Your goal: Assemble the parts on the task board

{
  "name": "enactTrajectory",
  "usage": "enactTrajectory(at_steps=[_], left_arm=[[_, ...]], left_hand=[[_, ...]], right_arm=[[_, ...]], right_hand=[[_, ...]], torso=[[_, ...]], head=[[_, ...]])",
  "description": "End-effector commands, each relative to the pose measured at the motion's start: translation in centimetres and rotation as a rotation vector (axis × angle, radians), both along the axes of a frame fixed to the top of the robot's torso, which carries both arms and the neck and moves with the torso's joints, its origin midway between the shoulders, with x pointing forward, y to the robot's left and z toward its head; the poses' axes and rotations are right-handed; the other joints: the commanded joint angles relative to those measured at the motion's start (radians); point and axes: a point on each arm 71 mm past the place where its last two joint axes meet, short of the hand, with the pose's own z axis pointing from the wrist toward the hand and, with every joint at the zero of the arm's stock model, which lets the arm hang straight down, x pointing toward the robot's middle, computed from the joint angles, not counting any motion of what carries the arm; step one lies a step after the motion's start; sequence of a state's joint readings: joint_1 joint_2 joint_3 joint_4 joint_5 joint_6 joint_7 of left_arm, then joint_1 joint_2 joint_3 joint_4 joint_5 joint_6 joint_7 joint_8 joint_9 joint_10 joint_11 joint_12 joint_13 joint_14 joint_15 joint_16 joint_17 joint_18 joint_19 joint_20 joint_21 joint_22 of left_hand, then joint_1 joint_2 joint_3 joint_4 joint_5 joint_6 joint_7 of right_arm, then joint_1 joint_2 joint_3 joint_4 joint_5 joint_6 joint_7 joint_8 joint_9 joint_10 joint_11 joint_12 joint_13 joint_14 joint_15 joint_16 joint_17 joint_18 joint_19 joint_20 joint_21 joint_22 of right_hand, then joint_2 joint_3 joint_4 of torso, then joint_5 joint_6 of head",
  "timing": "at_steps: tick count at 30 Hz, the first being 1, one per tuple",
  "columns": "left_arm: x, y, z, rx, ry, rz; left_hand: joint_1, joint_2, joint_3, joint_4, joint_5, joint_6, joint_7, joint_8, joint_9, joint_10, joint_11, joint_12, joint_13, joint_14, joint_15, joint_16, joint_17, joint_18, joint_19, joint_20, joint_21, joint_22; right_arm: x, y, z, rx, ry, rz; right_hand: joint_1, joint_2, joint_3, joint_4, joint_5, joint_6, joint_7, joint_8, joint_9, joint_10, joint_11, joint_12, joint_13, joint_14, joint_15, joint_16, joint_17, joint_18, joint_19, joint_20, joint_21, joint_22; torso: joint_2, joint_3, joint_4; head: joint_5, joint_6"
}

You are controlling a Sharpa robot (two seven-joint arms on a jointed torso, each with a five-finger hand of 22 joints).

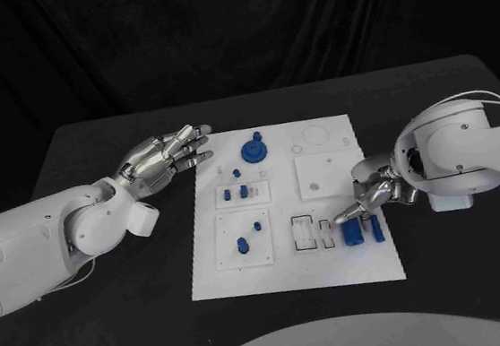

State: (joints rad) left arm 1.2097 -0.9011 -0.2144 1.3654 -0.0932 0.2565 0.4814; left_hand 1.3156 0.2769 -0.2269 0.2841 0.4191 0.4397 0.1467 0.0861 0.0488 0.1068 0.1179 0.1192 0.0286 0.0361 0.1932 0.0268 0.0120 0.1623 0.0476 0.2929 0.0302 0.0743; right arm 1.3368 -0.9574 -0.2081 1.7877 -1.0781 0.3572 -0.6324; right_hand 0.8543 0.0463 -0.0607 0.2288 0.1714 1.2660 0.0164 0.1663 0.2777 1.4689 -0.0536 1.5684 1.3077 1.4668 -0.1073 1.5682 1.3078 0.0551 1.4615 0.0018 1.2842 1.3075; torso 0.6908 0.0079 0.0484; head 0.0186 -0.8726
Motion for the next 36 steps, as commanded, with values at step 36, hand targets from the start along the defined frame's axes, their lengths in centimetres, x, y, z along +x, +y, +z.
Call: enactTrajectory(at_steps=[36], left_arm=[[-0.2,-0.1,-0.2,-0.014,0.003,-0.017]], left_hand=[[0.006,-0.006,0.001,-0.003,0.008,-0.002,0.007,0.002,0.001,0.001,0.013,0.006,0.001,0.0,0.004,0.004,0.001,0.002,0.009,0.002,0.007,0.002]], right_arm=[[-0.8,0.3,-0.8,0.251,0.025,-0.29]], right_hand=[[0.191,-0.028,0.29,-0.306,0.708,-0.266,0.016,0.184,0.318,0.102,0.008,0.002,0.263,0.085,0.001,-0.044,0.166,0.034,-0.025,0.003,-0.154,0.124]], torso=[[0.0,0.0004,0.0005]], head=[[0.013,0.0]])
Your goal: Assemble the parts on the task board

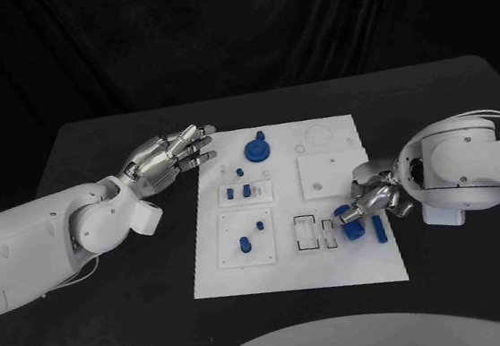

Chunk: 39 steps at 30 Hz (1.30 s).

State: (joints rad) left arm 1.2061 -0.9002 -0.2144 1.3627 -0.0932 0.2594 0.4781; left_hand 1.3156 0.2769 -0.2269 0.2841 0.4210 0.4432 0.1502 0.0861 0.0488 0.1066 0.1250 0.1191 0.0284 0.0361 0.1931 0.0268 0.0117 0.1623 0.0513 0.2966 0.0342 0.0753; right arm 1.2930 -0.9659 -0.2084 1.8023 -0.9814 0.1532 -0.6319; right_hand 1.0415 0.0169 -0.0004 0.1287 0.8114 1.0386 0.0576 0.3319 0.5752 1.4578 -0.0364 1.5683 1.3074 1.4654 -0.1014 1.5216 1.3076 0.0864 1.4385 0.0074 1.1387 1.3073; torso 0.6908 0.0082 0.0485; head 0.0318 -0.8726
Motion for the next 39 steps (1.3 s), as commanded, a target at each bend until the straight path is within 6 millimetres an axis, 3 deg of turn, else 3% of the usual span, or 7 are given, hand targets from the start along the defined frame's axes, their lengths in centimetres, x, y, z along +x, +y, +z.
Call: enactTrajectory(at_steps=[1,4,6,9,12,17,39], left_arm=[[-0.1,-0.1,0.0,-0.017,-0.003,-0.015],[-0.3,-0.2,0.1,-0.037,0.011,-0.014],[-0.4,-0.4,0.1,-0.067,0.036,-0.009],[-0.5,-0.5,0.1,-0.094,0.06,-0.004],[-0.4,-0.5,0.1,-0.108,0.068,0.005],[-0.3,-0.3,0.1,-0.12,0.068,0.018],[-0.4,-0.3,0.1,-0.129,0.072,0.015]], left_hand=[[0.006,-0.006,0.001,-0.003,0.006,-0.005,0.003,0.002,0.001,0.001,0.006,0.006,0.002,0.0,0.004,0.004,0.001,0.003,0.006,-0.002,0.003,0.001],[0.003,-0.006,0.0,-0.001,0.009,-0.014,0.002,0.001,0.0,-0.001,0.005,0.005,0.001,-0.001,0.005,0.004,0.001,0.001,0.007,-0.002,0.004,0.002],[0.001,-0.008,-0.001,-0.001,0.01,-0.007,0.001,0.003,0.001,-0.001,0.005,0.005,0.001,0.002,0.006,0.006,0.002,0.001,0.009,-0.002,0.005,0.004],[0.001,-0.011,-0.002,-0.002,0.012,-0.006,0.0,0.003,0.001,-0.001,0.005,0.005,0.001,0.002,0.005,0.006,0.002,0.0,0.01,-0.002,0.006,0.004],[0.002,-0.014,-0.003,-0.003,0.016,-0.004,0.001,0.005,0.002,0.0,0.005,0.007,0.002,0.002,0.003,0.007,0.002,0.0,0.01,-0.003,0.005,0.002],[0.002,-0.016,-0.004,-0.004,0.019,-0.003,0.001,0.006,0.002,0.003,0.005,0.01,0.002,0.003,0.002,0.008,0.003,0.0,0.011,-0.003,0.006,0.004],[0.002,-0.017,-0.003,-0.004,0.022,-0.004,0.001,0.008,0.002,0.009,0.007,0.016,0.004,0.005,0.001,0.009,0.003,-0.001,0.01,-0.003,0.005,0.002]], right_arm=[[-0.2,0.2,0.7,0.131,0.047,-0.133],[-0.3,0.2,1.7,0.19,0.075,-0.174],[-0.4,0.3,2.2,0.222,0.091,-0.197],[-0.6,0.6,2.7,0.263,0.115,-0.225],[-0.7,1.1,2.8,0.286,0.141,-0.235],[-1.0,1.8,2.0,0.275,0.18,-0.209],[-0.9,2.9,-1.9,0.184,0.115,-0.152]], right_hand=[[-0.035,-0.01,0.282,-0.216,0.064,-0.051,-0.022,0.048,0.055,0.113,-0.008,0.003,0.263,0.086,-0.005,0.002,0.166,0.002,-0.003,0.0,-0.012,0.126],[-0.088,-0.026,0.37,-0.24,0.188,-0.081,-0.018,0.064,0.081,0.113,-0.006,0.003,0.263,0.087,0.0,0.003,0.167,0.003,-0.002,0.0,-0.015,0.129],[-0.107,-0.031,0.389,-0.248,0.184,-0.087,-0.018,0.068,0.088,0.113,-0.005,0.003,0.263,0.087,0.0,0.004,0.169,0.002,0.0,0.001,-0.01,0.132],[-0.129,-0.032,0.401,-0.252,0.159,-0.091,-0.019,0.073,0.096,0.113,-0.005,0.003,0.263,0.087,0.0,0.005,0.17,0.001,0.001,0.002,-0.004,0.136],[-0.162,-0.029,0.4,-0.249,0.053,-0.101,-0.02,0.077,0.104,0.113,-0.004,0.003,0.263,0.087,0.001,0.006,0.17,0.0,0.002,0.003,-0.003,0.138],[-0.204,-0.018,0.394,-0.225,-0.026,-0.125,-0.012,0.064,0.1,0.113,0.003,0.003,0.263,0.084,0.006,-0.003,0.153,0.005,-0.007,0.007,-0.032,0.131],[-0.231,-0.002,0.371,-0.177,-0.184,-0.169,0.005,0.038,0.084,0.113,0.018,0.003,0.263,0.08,0.019,-0.012,0.135,0.011,-0.014,0.019,-0.068,0.122]], torso=[[0.0,0.0001,0.0002],[0.0,0.0005,-0.0004],[0.0,0.0007,-0.0003],[-0.001,-0.0003,0.0002],[-0.002,-0.0005,0.0001],[-0.002,-0.0014,-0.0001],[0.001,0.0,0.0002]], head=[[0.001,0.0],[0.002,0.0],[0.001,0.0],[-0.003,0.0],[-0.006,0.0],[-0.007,0.0],[0.004,0.0]])
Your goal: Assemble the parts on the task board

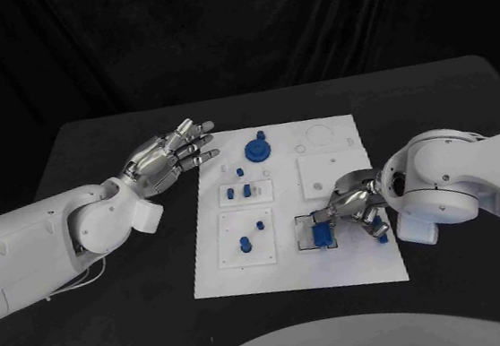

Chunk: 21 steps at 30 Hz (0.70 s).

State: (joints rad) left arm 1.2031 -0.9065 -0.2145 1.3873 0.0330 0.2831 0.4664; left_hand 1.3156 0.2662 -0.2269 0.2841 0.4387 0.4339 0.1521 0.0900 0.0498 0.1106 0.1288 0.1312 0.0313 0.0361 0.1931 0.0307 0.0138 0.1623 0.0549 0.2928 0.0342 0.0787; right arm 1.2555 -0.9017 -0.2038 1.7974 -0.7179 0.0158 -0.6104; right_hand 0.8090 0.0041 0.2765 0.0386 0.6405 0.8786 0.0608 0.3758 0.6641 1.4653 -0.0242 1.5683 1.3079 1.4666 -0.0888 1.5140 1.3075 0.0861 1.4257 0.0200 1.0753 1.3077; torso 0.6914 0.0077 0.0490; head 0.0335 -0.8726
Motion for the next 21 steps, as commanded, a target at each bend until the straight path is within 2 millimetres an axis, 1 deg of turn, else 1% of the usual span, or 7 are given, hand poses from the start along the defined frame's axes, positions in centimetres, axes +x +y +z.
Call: enactTrajectory(at_steps=[1,12,15,16,17,18,21], left_arm=[[-0.11,-0.01,0.06,-0.022,-0.003,-0.009],[-0.05,0.07,-0.03,-0.019,-0.001,-0.008],[-0.04,0.1,-0.07,-0.018,0.0,-0.008],[-0.04,0.11,-0.09,-0.018,0.001,-0.008],[-0.04,0.11,-0.09,-0.018,0.001,-0.008],[-0.03,0.11,-0.12,-0.017,0.002,-0.008],[-0.03,0.11,-0.17,-0.016,0.003,-0.009]], left_hand=[[0.002,-0.006,-0.003,-0.004,0.005,0.006,-0.001,0.004,0.001,0.005,0.003,0.004,0.001,0.005,0.001,0.006,0.001,-0.001,0.007,0.001,0.006,-0.001],[0.003,-0.006,-0.003,-0.004,0.006,0.005,0.0,0.005,0.001,0.005,0.004,0.004,0.001,0.005,0.001,0.006,0.001,-0.001,0.007,0.001,0.005,-0.001],[0.003,-0.006,-0.003,-0.004,0.006,0.005,0.0,0.005,0.001,0.005,0.004,0.004,0.001,0.005,0.001,0.006,0.001,-0.001,0.007,0.001,0.005,-0.001],[0.003,-0.006,-0.003,-0.004,0.006,0.005,0.0,0.005,0.001,0.005,0.004,0.004,0.001,0.005,0.001,0.006,0.001,-0.001,0.007,0.001,0.005,-0.001],[0.003,-0.006,-0.003,-0.004,0.006,0.005,0.0,0.005,0.001,0.005,0.004,0.004,0.001,0.005,0.001,0.006,0.001,-0.001,0.007,0.001,0.005,-0.001],[0.003,-0.006,-0.003,-0.004,0.006,0.005,0.0,0.005,0.001,0.005,0.004,0.004,0.001,0.005,0.001,0.006,0.001,-0.001,0.007,0.001,0.005,-0.001],[0.003,-0.005,-0.002,-0.004,0.006,0.005,0.0,0.005,0.001,0.005,0.004,0.005,0.001,0.005,0.001,0.006,0.001,-0.001,0.006,0.001,0.005,-0.002]], right_arm=[[0.12,-0.19,-0.56,-0.033,-0.027,-0.011],[-0.06,0.13,-0.7,-0.03,-0.021,0.006],[-0.2,0.24,-0.73,-0.033,-0.012,0.02],[-0.24,0.3,-0.73,-0.033,-0.01,0.024],[-0.24,0.31,-0.73,-0.033,-0.01,0.024],[-0.27,0.38,-0.74,-0.034,-0.008,0.028],[-0.27,0.45,-0.77,-0.036,-0.006,0.032]], right_hand=[[-0.002,0.011,0.09,-0.081,-0.028,-0.01,0.002,-0.007,-0.006,0.105,0.007,0.003,0.263,0.079,0.007,-0.005,0.133,0.012,-0.002,0.007,-0.008,0.121],[-0.011,0.005,0.059,-0.039,-0.157,-0.022,0.007,-0.014,-0.017,0.105,0.011,0.003,0.263,0.077,0.011,-0.01,0.123,0.013,-0.002,0.011,-0.018,0.119],[-0.013,-0.01,0.033,-0.026,-0.262,-0.032,0.01,-0.018,-0.021,0.105,0.014,0.003,0.263,0.076,0.013,-0.012,0.119,0.013,-0.001,0.013,-0.02,0.119],[-0.01,-0.013,0.025,-0.024,-0.291,-0.035,0.011,-0.018,-0.022,0.105,0.015,0.003,0.263,0.076,0.014,-0.012,0.119,0.013,0.0,0.014,-0.019,0.119],[-0.01,-0.013,0.025,-0.024,-0.291,-0.035,0.011,-0.018,-0.022,0.105,0.015,0.003,0.263,0.076,0.014,-0.012,0.119,0.013,0.0,0.014,-0.019,0.119],[-0.014,-0.017,0.007,-0.011,-0.347,-0.039,0.011,-0.016,-0.022,0.105,0.015,0.003,0.263,0.076,0.014,-0.013,0.117,0.013,0.0,0.014,-0.02,0.119],[-0.025,-0.024,-0.024,0.011,-0.42,-0.041,0.01,-0.011,-0.022,0.105,0.015,0.003,0.263,0.076,0.014,-0.012,0.119,0.012,0.002,0.014,-0.019,0.12]], torso=[[0.0,0.0007,-0.0007],[0.0,0.0009,0.0001],[-0.001,0.0006,0.0],[-0.001,0.0003,-0.0002],[-0.001,0.0003,-0.0002],[0.0,0.0004,-0.0005],[0.0,0.0004,-0.0006]], head=[[0.003,0.0],[0.004,0.0],[0.005,0.0],[0.005,0.0],[0.005,0.0],[0.004,0.0],[0.005,0.0]])
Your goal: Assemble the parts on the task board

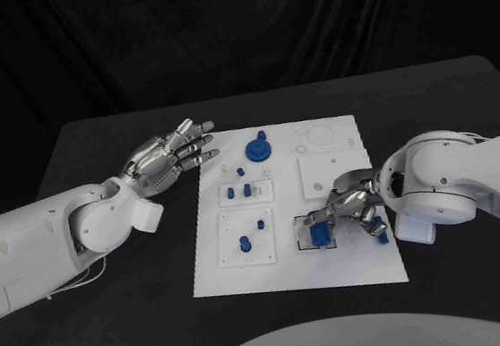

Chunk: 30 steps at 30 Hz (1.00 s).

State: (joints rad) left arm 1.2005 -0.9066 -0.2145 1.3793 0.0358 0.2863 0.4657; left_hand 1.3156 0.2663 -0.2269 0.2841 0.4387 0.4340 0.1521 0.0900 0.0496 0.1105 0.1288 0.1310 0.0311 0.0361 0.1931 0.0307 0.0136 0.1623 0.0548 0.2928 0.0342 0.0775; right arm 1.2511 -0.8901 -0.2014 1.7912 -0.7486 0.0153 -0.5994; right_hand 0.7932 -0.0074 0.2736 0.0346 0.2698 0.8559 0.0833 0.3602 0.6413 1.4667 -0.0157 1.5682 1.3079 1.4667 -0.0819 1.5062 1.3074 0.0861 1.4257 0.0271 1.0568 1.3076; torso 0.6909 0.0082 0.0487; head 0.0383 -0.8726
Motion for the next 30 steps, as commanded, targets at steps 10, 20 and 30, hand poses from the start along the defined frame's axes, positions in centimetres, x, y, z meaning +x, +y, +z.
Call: enactTrajectory(at_steps=[10,20,30], left_arm=[[-0.06,-0.13,-0.16,-0.015,0.004,-0.016],[-0.07,-0.11,-0.29,-0.013,0.009,-0.019],[-0.09,-0.11,-0.38,-0.012,0.011,-0.02]], left_hand=[[0.004,-0.004,-0.001,-0.004,0.007,0.003,0.0,0.005,0.001,0.005,0.004,0.004,0.001,0.005,0.001,0.006,0.001,-0.002,0.006,0.001,0.005,-0.001],[0.004,-0.004,-0.001,-0.005,0.007,0.003,0.0,0.005,0.001,0.004,0.004,0.004,0.001,0.005,0.001,0.006,0.001,-0.002,0.006,0.001,0.005,-0.001],[0.004,-0.003,0.0,-0.005,0.008,0.003,0.001,0.006,0.001,0.004,0.005,0.004,0.001,0.005,0.002,0.006,0.001,-0.002,0.006,0.001,0.005,-0.002]], right_arm=[[-0.5,0.25,-0.74,-0.033,0.025,0.022],[-0.49,0.31,-0.72,-0.03,0.022,0.019],[-0.53,0.17,-0.58,-0.024,0.01,0.002]], right_hand=[[-0.033,-0.018,-0.112,0.074,-0.162,-0.028,-0.013,0.016,0.001,0.104,0.006,0.003,0.263,0.076,0.007,-0.005,0.116,0.012,0.004,0.007,-0.004,0.121],[-0.038,-0.01,-0.172,0.118,-0.217,-0.03,-0.013,0.024,0.0,0.104,0.006,0.003,0.263,0.076,0.007,-0.005,0.117,0.011,0.006,0.007,-0.003,0.123],[-0.064,-0.006,-0.237,0.183,-0.218,-0.027,-0.015,0.031,0.0,0.104,0.004,0.003,0.263,0.076,0.006,-0.005,0.117,0.011,0.007,0.006,-0.004,0.125]], torso=[[0.0,0.0002,-0.0002],[0.001,-0.0002,-0.0001],[0.0,0.0002,-0.0001]], head=[[0.007,0.0],[0.006,0.0],[0.006,0.0]])
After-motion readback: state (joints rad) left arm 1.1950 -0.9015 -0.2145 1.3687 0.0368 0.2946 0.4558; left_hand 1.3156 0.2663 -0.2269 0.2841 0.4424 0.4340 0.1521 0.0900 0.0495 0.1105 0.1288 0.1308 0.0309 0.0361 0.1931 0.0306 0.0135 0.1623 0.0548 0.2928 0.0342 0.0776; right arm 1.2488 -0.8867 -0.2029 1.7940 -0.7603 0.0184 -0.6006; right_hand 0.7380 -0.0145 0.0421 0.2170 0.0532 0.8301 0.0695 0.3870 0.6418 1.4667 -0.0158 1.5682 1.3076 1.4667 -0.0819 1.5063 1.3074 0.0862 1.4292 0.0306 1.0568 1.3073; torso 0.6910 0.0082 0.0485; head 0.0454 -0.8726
